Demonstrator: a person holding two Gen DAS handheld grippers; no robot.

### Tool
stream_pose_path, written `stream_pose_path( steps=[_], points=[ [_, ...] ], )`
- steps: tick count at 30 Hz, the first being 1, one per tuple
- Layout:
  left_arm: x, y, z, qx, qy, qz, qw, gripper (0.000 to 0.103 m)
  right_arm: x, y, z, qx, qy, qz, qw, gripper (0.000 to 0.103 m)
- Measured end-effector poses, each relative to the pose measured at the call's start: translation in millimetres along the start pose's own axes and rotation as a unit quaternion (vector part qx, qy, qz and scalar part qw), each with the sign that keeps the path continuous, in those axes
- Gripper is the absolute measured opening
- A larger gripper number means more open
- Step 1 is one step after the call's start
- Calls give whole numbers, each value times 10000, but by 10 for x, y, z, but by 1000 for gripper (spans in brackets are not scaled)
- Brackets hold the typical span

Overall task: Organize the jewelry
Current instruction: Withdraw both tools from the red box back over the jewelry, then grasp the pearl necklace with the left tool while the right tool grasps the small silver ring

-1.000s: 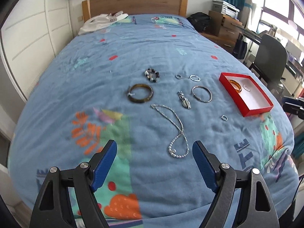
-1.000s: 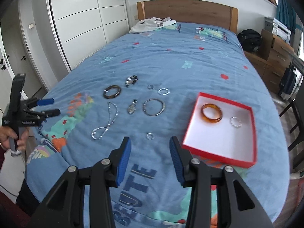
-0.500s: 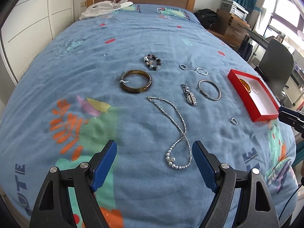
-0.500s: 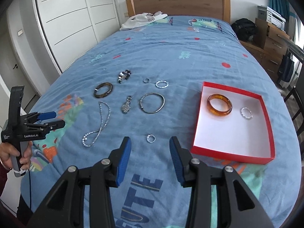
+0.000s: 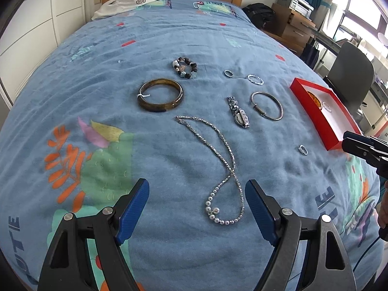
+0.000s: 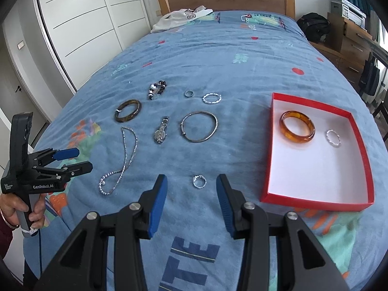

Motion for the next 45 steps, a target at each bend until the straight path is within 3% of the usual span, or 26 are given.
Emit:
stream_pose_path(
  steps=[17, 32, 45],
  points=[
    [67, -193, 204, 70, 221, 140, 9996, 80, 72, -356, 102, -16, -36, 254, 9997, 40],
    [28, -490, -38, 339, -79, 353, 9988, 78, 96, -637, 131, -67, -56, 397, 9992, 40],
    [24, -692, -86, 229, -175, 475, 9985, 75, 118, -835, 106, -62, -75, 504, 9987, 39]
  ],
)
Point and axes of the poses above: each gripper's, at about its wrist camera, not at the fingertips, and y roughly against the way its jaws point, z to its left, x to its underside, the point moved 5 cm from there along -y, roughly the way its jaws point, and after that the axes turned 15 degrees about x, right-handed, at the moved point
